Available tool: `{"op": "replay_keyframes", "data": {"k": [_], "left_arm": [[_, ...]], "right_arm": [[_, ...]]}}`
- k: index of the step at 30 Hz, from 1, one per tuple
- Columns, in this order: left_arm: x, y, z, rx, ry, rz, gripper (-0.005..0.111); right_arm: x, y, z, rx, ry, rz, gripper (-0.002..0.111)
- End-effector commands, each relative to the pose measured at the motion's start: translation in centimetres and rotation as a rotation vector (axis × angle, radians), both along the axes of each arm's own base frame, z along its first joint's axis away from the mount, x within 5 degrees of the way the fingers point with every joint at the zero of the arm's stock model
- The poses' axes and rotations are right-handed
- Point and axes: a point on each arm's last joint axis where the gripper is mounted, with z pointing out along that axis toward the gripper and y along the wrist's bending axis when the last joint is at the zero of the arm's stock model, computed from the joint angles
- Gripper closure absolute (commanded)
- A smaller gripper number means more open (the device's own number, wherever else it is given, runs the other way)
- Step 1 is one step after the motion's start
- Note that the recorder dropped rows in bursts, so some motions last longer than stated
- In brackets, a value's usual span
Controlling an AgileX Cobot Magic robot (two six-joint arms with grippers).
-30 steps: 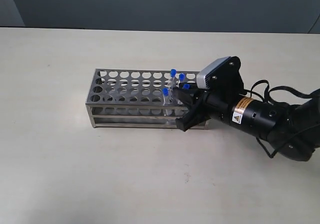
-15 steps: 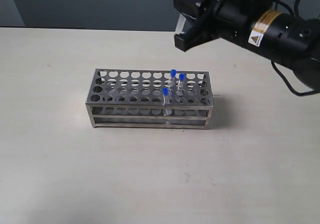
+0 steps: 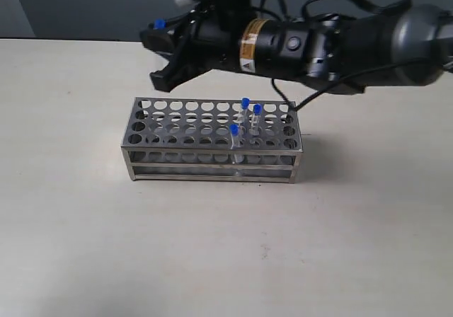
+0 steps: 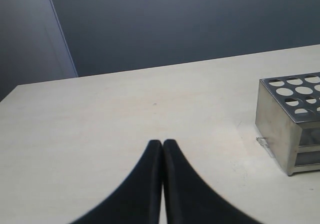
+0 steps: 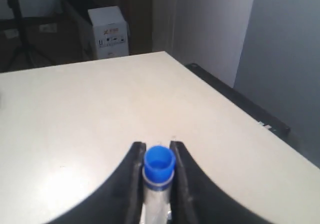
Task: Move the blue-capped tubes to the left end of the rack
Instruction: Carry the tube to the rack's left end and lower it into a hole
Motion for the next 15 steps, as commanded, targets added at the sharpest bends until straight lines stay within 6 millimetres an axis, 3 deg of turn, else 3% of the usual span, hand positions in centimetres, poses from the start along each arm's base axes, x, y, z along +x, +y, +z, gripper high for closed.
{"op": "replay_keyframes", "data": {"k": [1, 15], "left_arm": [[0.0, 0.0, 0.1, 0.002, -0.009, -0.004, 0.106], [0.0, 0.0, 0.1, 0.002, -0.009, -0.004, 0.106]], "right_arm": [[0.7, 2.6, -1.8, -0.030, 0.011, 0.021, 0.108], [2.5, 5.2, -5.2, -0.079, 0.042, 0.010, 0.108]]}}
